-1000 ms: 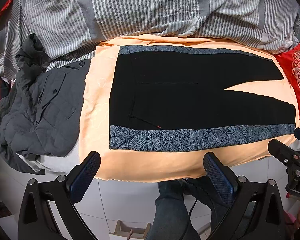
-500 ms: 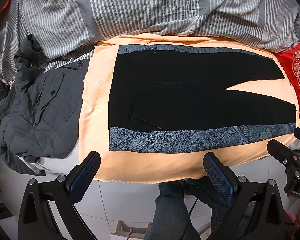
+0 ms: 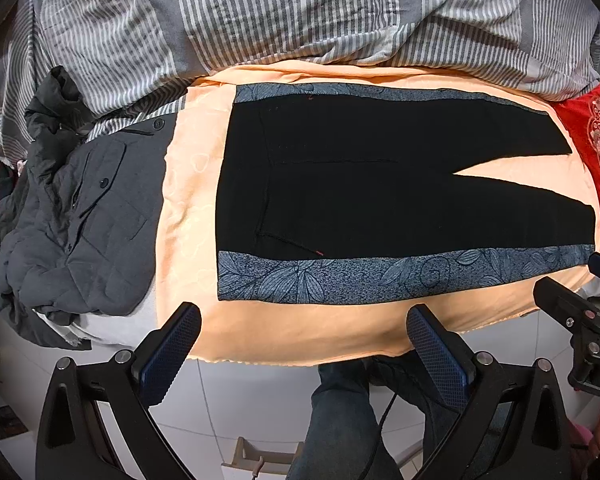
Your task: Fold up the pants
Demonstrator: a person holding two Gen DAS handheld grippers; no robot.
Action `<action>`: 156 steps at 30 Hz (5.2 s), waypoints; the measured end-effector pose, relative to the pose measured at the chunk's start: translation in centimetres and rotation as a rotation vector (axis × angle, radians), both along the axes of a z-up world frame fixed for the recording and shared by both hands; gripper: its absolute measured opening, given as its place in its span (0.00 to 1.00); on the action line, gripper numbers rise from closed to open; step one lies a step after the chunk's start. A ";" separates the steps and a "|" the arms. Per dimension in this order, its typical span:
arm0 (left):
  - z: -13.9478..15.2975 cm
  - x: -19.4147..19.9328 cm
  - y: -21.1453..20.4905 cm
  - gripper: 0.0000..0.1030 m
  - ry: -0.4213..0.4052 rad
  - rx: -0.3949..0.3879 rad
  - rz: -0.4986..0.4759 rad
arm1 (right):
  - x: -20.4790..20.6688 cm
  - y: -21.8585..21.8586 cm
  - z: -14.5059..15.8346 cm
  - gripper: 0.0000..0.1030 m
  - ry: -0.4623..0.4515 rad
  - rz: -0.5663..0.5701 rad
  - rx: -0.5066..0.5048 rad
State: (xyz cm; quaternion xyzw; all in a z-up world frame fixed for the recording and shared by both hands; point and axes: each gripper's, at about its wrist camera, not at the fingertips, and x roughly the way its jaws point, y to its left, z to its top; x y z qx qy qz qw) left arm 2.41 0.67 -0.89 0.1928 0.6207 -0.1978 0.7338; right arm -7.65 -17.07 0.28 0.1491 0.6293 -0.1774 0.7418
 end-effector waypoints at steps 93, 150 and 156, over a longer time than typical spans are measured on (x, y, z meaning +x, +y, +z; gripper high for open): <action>-18.4 6.5 7.2 0.21 0.377 -0.577 0.546 | -2.5 -9.5 -20.8 0.08 -0.359 -0.519 1.037; -19.2 18.1 -15.7 0.77 0.018 0.022 0.251 | 19.0 -23.8 -20.3 0.69 -0.145 0.044 0.818; -17.4 12.4 -19.1 0.77 0.063 -0.018 0.098 | 9.1 -28.0 -15.6 0.70 -0.162 -0.037 0.611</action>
